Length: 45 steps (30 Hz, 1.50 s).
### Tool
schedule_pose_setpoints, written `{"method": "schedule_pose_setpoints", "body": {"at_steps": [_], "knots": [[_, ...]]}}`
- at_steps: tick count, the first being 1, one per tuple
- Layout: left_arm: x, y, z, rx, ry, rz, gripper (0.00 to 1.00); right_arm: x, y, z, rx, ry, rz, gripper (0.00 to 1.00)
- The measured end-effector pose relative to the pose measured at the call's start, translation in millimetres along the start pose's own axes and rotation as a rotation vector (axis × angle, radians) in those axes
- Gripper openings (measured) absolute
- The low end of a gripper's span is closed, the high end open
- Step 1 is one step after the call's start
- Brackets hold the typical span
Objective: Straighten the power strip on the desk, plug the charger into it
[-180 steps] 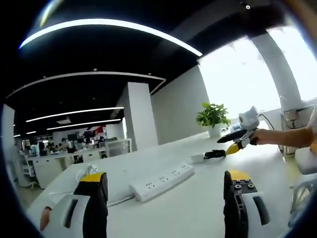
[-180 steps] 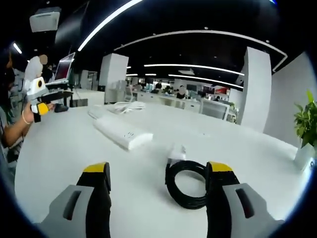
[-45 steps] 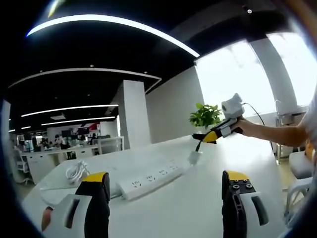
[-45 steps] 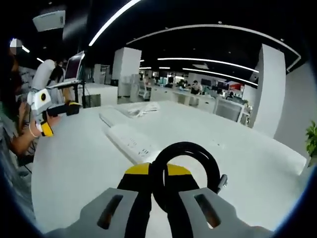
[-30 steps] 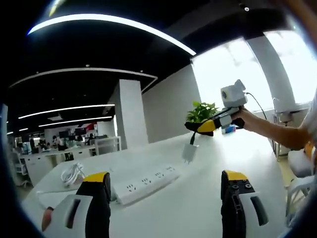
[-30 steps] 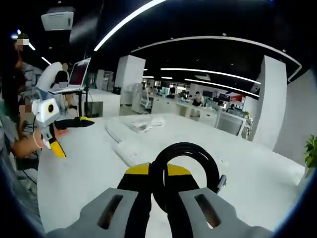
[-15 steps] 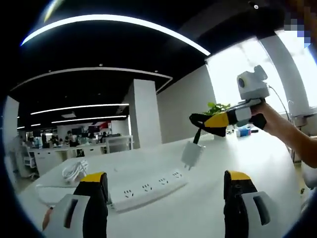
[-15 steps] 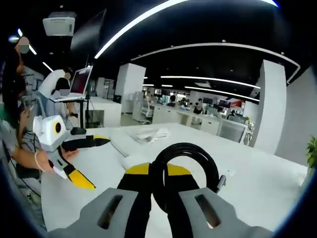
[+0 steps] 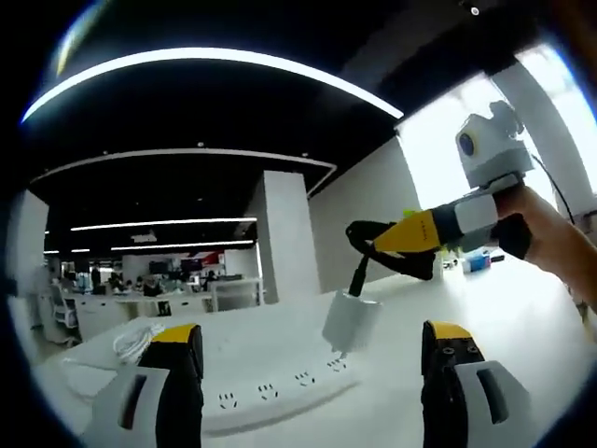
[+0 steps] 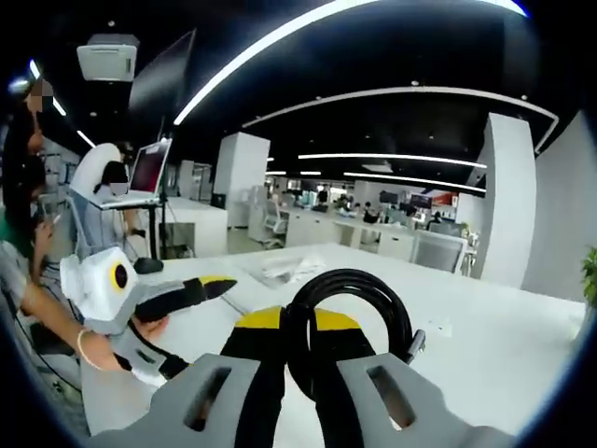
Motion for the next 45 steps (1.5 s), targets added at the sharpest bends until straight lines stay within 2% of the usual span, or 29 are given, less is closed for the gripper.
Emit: {"method": "schedule_pose_setpoints", "body": {"at_steps": [4, 10, 18, 19, 21, 25, 27, 32, 38, 45], "knots": [[-5.2, -2.0, 3.0, -0.034, 0.019, -0.028, 0.99, -1.9, 4.4, -6.2, -0.02, -0.026, -0.011, 0.07], [-8.6, 6.9, -1.4, -0.098, 0.006, -0.114, 0.96, -4.5, 7.2, -14.3, -0.028, -0.056, 0.001, 0.07], [-17.1, 12.5, -5.2, -0.169, -0.014, -0.187, 0.95, -12.2, 7.9, -19.8, -0.062, -0.078, 0.011, 0.07], [-19.0, 14.6, -7.3, -0.198, -0.032, -0.202, 0.95, -13.7, 7.4, -20.0, -0.07, -0.079, 0.014, 0.07], [-22.3, 16.5, -8.7, -0.261, -0.03, -0.231, 0.95, -18.6, 6.2, -21.6, -0.089, -0.079, 0.016, 0.07], [-26.8, 19.2, -12.0, -0.225, -0.026, -0.262, 0.95, -27.2, 7.0, -25.4, -0.091, -0.071, 0.029, 0.07], [-28.2, 22.7, -11.2, -0.206, -0.004, -0.284, 0.95, -31.5, 8.4, -27.1, -0.088, -0.066, 0.038, 0.07], [-28.9, 42.4, -3.5, -0.142, 0.076, -0.392, 0.91, -40.1, 10.0, -30.6, -0.085, -0.06, 0.058, 0.07], [-29.2, 50.5, 7.6, -0.087, 0.13, -0.417, 0.91, -51.5, 12.8, -32.1, -0.089, -0.049, 0.07, 0.07], [-28.7, 45.1, 10.3, -0.056, 0.138, -0.411, 0.89, -64.0, 23.6, -25.7, -0.094, -0.013, 0.054, 0.07]]}}
Point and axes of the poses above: the point that each gripper's makers call its tool centre point, and the gripper's own axes: x roughly backward along the fingers, y roughly to its left, z roughly out of its underside, the point moved 5 cm from there along x, roughly backward along the fingers, and after that the axes turned 6 degrees about -x, right-handed, at the moved point
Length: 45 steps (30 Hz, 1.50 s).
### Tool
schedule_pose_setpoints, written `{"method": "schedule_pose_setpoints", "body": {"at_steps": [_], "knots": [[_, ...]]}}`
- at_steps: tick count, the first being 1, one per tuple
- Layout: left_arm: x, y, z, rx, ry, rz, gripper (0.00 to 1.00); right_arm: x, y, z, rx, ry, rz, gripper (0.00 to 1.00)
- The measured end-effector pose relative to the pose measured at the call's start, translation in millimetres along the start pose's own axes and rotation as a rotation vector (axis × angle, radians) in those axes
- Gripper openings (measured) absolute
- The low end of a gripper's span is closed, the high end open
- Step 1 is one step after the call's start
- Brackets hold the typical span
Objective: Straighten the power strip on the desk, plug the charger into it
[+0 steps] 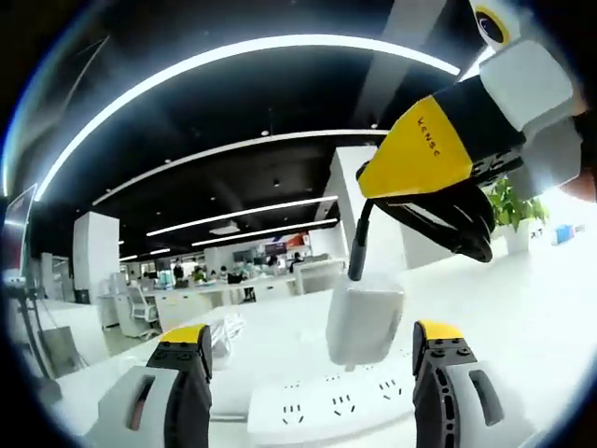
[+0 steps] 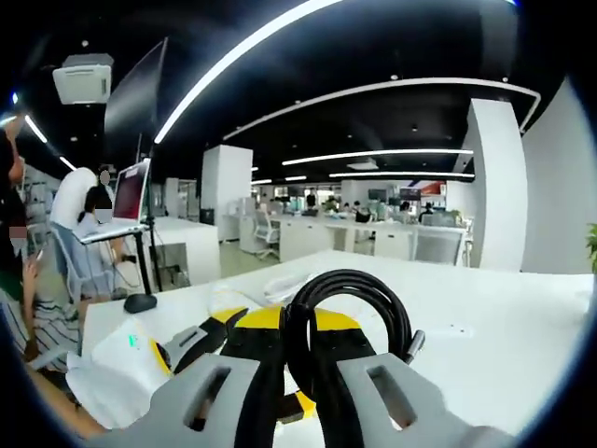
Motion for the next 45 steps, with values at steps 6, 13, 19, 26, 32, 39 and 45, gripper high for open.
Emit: {"method": "schedule_pose_setpoints", "body": {"at_steps": [6, 13, 19, 26, 32, 39, 45], "knots": [[-2.6, -3.9, 5.2, -0.033, 0.009, 0.034, 0.55, -3.8, 11.4, 1.4, 0.024, 0.018, -0.016, 0.07], [-0.5, -9.6, 3.9, -0.037, 0.0, 0.079, 0.39, -4.1, 13.7, 4.0, 0.04, 0.034, -0.009, 0.07], [2.0, -17.1, -3.2, -0.035, -0.043, 0.197, 0.28, -0.8, 14.0, 1.9, 0.053, 0.038, -0.003, 0.07], [3.9, -20.9, -3.4, -0.062, -0.028, 0.385, 0.28, 7.3, 9.1, 5.0, 0.048, 0.059, -0.017, 0.07], [4.5, -22.9, -0.3, -0.052, -0.013, 0.562, 0.28, 9.3, 7.0, 8.2, 0.024, 0.091, -0.063, 0.07], [-5.6, -27.9, -0.1, -0.064, 0.022, 0.823, 0.27, 6.2, 3.3, 8.6, 0.064, 0.126, -0.068, 0.07], [-10.4, -32.7, 1.8, -0.155, 0.071, 0.981, 0.27, 4.6, -2.0, 10.8, 0.06, 0.151, -0.094, 0.07]]}}
Point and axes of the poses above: the point that each gripper's makers call its tool centre point, and the gripper's own axes: x roughly backward along the fingers, y roughly to its left, z roughly out of its underside, the point moved 5 cm from there along x, roughly backward along the fingers, and after that the axes turned 6 degrees about -x, right-handed, at the moved point
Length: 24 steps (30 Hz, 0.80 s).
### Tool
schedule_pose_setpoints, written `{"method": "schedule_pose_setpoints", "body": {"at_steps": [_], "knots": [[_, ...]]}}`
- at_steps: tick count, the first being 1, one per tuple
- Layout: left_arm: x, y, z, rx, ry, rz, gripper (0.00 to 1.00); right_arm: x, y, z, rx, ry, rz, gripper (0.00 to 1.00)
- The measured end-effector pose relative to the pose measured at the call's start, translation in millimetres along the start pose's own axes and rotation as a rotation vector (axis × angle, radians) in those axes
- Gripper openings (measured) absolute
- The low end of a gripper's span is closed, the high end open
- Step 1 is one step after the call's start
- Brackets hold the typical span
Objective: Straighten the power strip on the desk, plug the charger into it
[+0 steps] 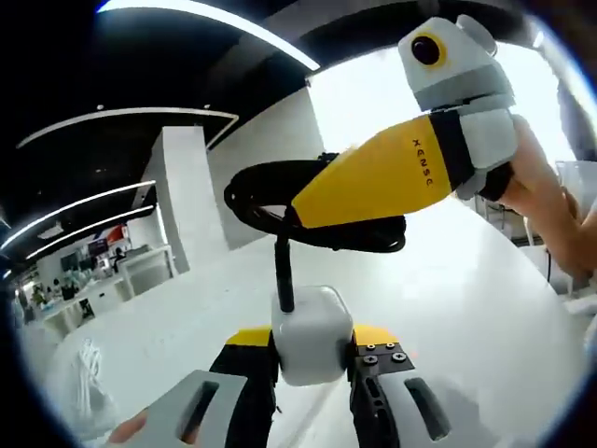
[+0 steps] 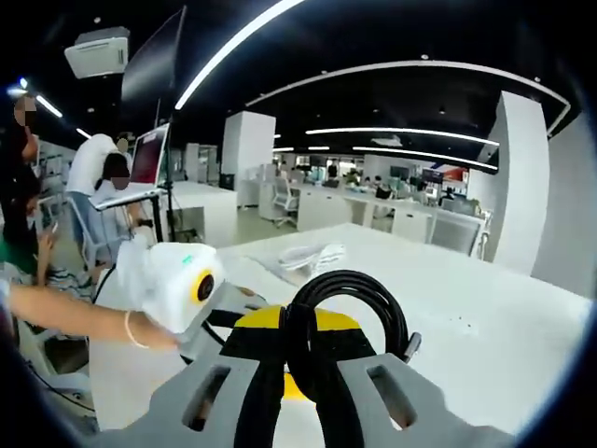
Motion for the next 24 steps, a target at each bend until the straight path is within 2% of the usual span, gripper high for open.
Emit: {"method": "schedule_pose_setpoints", "body": {"at_steps": [4, 5, 9, 16, 19, 24], "knots": [[-5.8, 2.0, 0.6, -0.014, 0.021, 0.118, 0.27, -2.3, -1.9, 0.7, 0.009, 0.005, 0.003, 0.07], [-9.2, 7.3, 1.6, -0.036, 0.035, 0.157, 0.27, -3.6, -3.6, 1.1, 0.017, 0.012, 0.005, 0.07], [-17.3, 19.7, 4.5, -0.057, 0.046, 0.248, 0.27, -7.5, -10.2, 2.8, 0.022, 0.035, -0.001, 0.07], [-27.2, 31.4, 12.5, -0.039, 0.055, 0.376, 0.27, -17.6, -21.5, 8.6, 0.028, 0.073, -0.009, 0.07], [-30.2, 36.4, 14.4, -0.06, 0.059, 0.401, 0.27, -23.7, -27.3, 9.6, 0.023, 0.076, -0.009, 0.07], [-36.2, 45.3, 16.6, -0.026, 0.059, 0.457, 0.27, -33.9, -38.6, 7.5, 0.02, 0.089, 0.003, 0.07]]}}
Point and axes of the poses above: the point that each gripper's makers call its tool centre point, and the gripper's own axes: x roughly backward along the fingers, y roughly to its left, z roughly out of its underside, the point moved 5 cm from there along x, roughly backward along the fingers, and after that the axes turned 6 degrees about -x, right-handed, at the moved point
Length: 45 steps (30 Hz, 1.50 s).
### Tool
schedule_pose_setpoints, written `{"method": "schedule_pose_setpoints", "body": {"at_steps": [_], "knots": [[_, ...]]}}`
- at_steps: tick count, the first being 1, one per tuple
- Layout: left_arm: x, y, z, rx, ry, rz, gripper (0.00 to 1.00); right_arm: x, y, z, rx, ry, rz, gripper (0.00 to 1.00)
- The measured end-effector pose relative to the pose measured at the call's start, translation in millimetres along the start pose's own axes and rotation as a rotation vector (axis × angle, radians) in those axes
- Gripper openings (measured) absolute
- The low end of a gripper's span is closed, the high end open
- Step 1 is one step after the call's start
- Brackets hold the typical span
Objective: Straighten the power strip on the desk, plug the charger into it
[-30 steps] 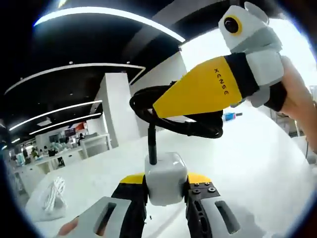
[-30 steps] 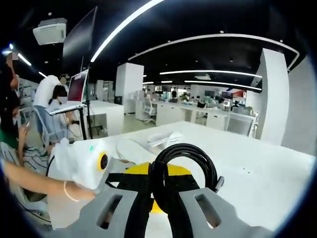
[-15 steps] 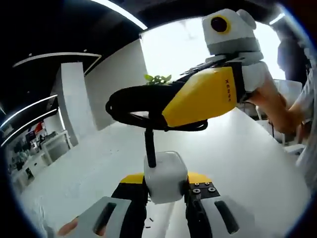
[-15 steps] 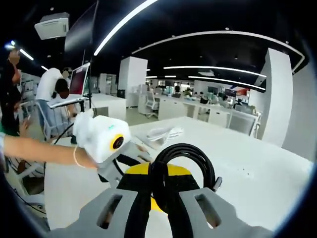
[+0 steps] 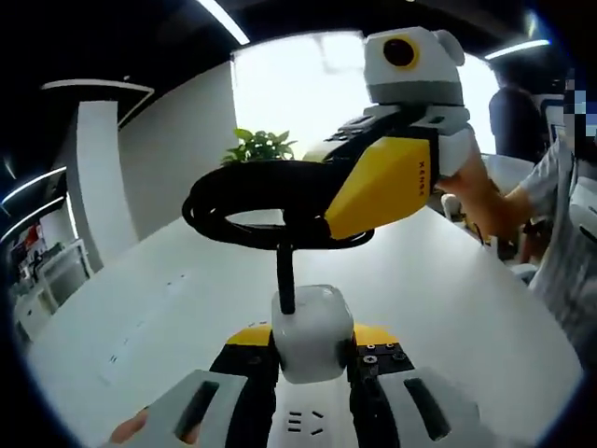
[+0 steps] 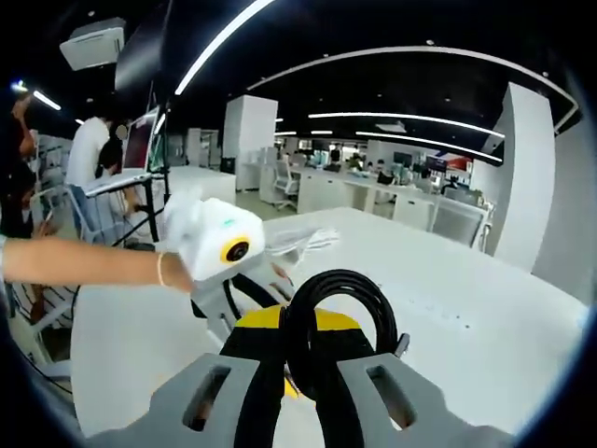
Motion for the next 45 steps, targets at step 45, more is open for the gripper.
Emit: {"method": "schedule_pose_setpoints", "body": {"at_steps": [45], "knots": [[-18.4, -2.4, 17.5, -0.162, 0.063, 0.086, 0.27, 8.3, 2.9, 34.2, 0.081, 0.052, 0.029, 0.07]]}}
Point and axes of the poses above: the point that each gripper's makers call its tool centre point, and the gripper's own axes: x roughly backward along the fingers, y roughly to its left, z roughly out of its underside, the point moved 5 cm from there along x, roughly backward along the fingers, and after that the axes turned 6 degrees about -x, right-handed, at the moved point
